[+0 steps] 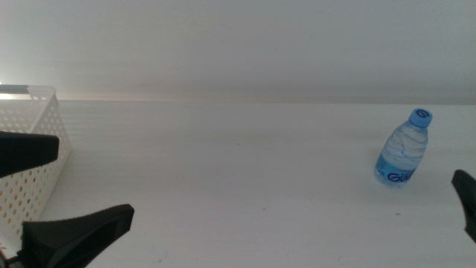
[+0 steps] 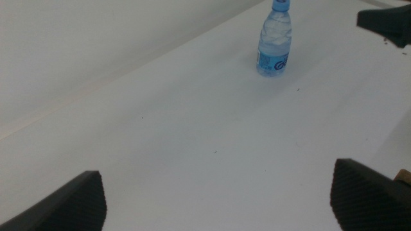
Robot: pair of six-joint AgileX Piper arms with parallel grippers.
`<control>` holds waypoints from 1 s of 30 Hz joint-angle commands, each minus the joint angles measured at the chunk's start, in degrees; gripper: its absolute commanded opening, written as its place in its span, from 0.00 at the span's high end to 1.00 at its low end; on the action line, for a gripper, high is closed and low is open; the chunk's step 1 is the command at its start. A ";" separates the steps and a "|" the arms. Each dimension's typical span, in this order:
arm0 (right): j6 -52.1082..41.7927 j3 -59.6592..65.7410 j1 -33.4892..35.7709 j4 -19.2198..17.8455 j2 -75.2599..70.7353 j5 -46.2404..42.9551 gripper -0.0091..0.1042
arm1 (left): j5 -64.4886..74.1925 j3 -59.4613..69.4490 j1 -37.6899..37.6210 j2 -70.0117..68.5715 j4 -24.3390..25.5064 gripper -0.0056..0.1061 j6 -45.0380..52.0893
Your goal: Use arms to grab the bottles and put them into the dustbin to the left of the table.
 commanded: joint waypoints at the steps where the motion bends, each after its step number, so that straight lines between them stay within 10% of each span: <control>1: -1.35 -0.31 -0.43 -0.48 3.35 -2.32 0.14 | -1.06 0.27 -0.33 -0.19 -0.30 0.11 0.06; 20: -11.57 -0.55 -0.43 7.31 44.95 -46.23 0.14 | -1.06 0.27 -0.33 -0.19 -0.30 0.11 0.06; 30: -11.57 -8.03 -0.43 8.04 58.16 -48.40 0.14 | -1.06 0.27 -0.33 -0.19 -0.30 0.11 0.06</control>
